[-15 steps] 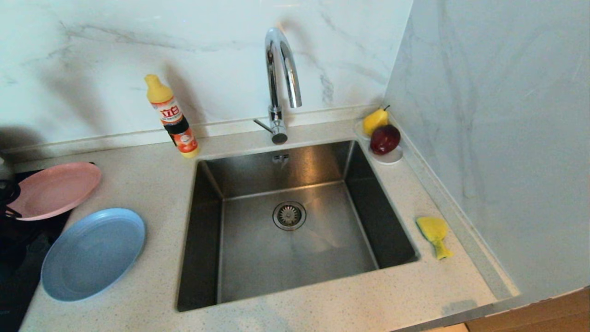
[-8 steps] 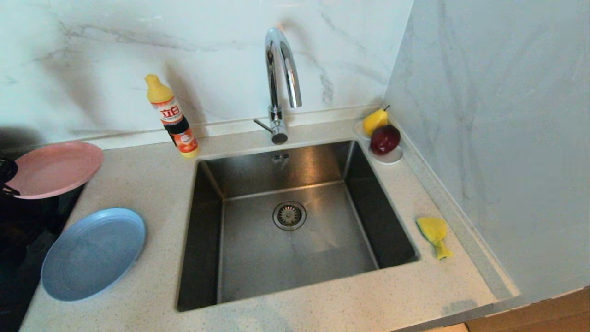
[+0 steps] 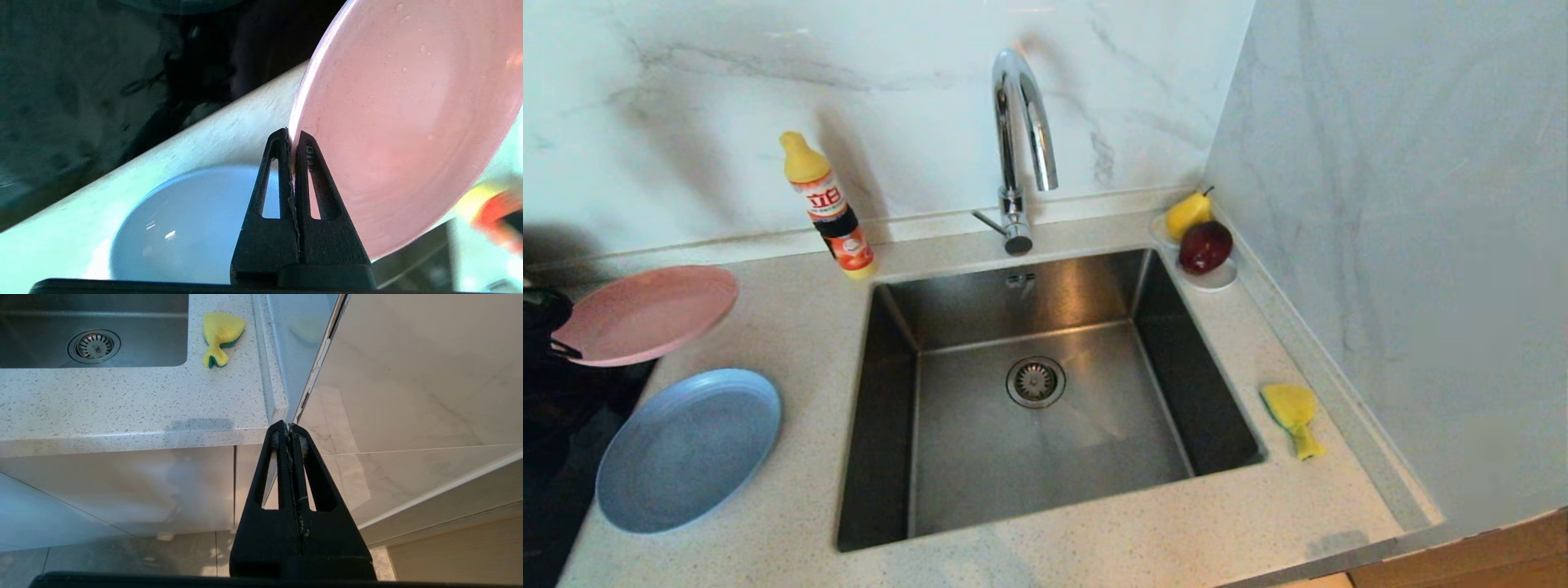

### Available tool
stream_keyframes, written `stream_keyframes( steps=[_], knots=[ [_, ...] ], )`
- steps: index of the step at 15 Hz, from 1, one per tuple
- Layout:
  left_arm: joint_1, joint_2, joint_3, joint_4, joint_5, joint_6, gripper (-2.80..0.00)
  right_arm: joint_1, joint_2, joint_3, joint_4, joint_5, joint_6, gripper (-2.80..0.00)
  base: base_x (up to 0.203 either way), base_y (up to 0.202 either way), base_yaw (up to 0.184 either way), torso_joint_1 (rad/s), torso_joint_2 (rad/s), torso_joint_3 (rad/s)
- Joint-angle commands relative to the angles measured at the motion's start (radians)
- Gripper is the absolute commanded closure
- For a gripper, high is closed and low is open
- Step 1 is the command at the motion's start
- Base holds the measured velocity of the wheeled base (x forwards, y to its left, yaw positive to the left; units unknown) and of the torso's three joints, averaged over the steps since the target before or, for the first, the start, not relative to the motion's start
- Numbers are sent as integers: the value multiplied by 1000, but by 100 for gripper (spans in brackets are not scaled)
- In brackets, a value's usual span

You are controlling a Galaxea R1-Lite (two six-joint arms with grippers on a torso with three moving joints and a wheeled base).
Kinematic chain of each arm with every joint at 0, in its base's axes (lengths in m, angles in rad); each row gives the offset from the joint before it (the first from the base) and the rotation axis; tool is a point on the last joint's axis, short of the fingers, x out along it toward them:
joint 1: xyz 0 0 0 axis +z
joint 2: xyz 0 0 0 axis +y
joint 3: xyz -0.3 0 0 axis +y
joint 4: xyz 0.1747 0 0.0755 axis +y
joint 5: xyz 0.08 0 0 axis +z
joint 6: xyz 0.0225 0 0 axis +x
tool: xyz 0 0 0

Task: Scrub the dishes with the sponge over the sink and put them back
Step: Place the plate on the plate

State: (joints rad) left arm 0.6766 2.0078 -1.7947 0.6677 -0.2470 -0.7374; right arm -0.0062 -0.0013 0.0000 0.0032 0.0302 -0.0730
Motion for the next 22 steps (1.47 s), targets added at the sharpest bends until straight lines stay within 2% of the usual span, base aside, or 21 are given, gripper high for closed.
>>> stream_keyframes(
  steps=[1,8,11,18,22],
  knots=[
    [-3,-36,58,4,-3,24,0,0,1,1,0,0,-1,0,0,0,0,0,0,0],
    [-3,-151,243,-6,-93,160,0,0,1,0,0,1,-1,0,0,0,0,0,0,0],
    [-6,-177,336,-26,-102,235,0,0,1,0,0,2,-1,0,0,0,0,0,0,0],
    [-5,-218,511,-141,-95,303,0,0,1,0,0,0,-1,0,0,0,0,0,0,0],
    [-5,-204,603,-291,-95,305,0,0,1,0,0,0,-1,0,0,0,0,0,0,0]
  ],
)
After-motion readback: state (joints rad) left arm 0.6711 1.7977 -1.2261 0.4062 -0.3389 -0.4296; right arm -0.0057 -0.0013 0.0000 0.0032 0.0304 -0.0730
